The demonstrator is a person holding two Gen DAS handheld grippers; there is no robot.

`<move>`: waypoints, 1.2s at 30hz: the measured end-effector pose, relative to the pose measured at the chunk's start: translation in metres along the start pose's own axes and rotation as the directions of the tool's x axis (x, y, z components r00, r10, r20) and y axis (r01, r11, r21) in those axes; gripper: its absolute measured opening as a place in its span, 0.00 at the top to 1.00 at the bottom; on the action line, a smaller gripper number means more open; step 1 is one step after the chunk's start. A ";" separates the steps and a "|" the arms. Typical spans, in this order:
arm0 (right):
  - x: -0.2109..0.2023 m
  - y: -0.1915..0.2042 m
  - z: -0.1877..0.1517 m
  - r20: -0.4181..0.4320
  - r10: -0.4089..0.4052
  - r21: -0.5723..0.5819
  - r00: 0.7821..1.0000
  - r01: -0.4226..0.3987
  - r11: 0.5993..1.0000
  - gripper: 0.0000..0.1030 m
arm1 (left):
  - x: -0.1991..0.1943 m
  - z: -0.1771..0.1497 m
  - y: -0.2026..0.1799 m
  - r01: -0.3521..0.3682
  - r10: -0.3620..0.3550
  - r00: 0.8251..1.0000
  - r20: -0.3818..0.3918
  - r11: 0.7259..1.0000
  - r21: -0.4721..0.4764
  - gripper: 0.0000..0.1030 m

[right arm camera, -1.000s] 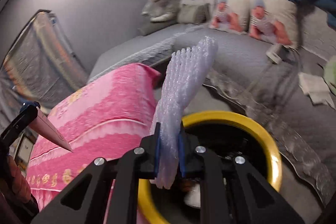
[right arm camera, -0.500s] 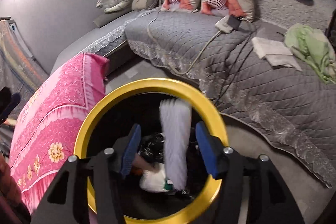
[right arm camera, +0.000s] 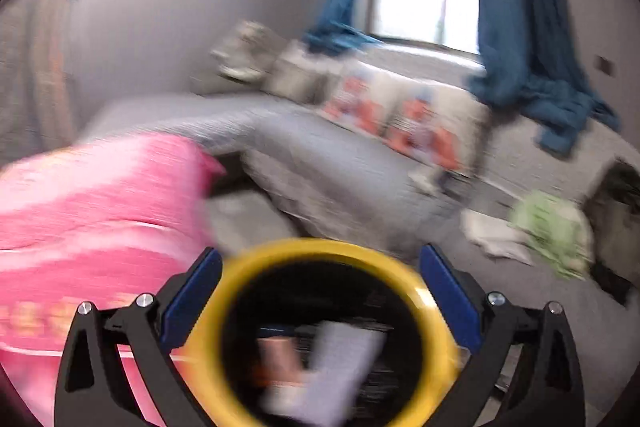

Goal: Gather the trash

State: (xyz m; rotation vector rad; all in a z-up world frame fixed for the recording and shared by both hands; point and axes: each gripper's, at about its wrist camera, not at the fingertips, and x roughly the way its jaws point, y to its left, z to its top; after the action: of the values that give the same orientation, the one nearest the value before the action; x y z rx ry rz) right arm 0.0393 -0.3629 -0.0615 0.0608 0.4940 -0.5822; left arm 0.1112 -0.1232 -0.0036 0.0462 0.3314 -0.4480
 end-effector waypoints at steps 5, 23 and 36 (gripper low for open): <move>-0.069 0.059 0.010 0.125 0.302 -0.029 0.945 -0.301 0.953 0.08 | -0.046 -0.008 0.048 -0.126 0.126 0.992 -0.018 0.991 -0.033 0.08; -0.145 0.122 -0.001 0.167 0.459 -0.086 0.872 -0.451 0.888 0.08 | -0.145 -0.038 0.106 -0.366 0.379 0.923 0.059 0.917 -0.158 0.08; -0.138 0.123 -0.006 0.144 0.440 -0.074 0.887 -0.433 0.898 0.08 | -0.139 -0.038 0.103 -0.334 0.345 0.937 0.044 0.927 -0.170 0.08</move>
State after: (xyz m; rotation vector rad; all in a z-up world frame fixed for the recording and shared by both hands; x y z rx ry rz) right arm 0.0036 -0.1879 -0.0134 0.0844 0.3220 -0.1304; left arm 0.0263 0.0319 0.0024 -0.0689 0.2789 -0.0770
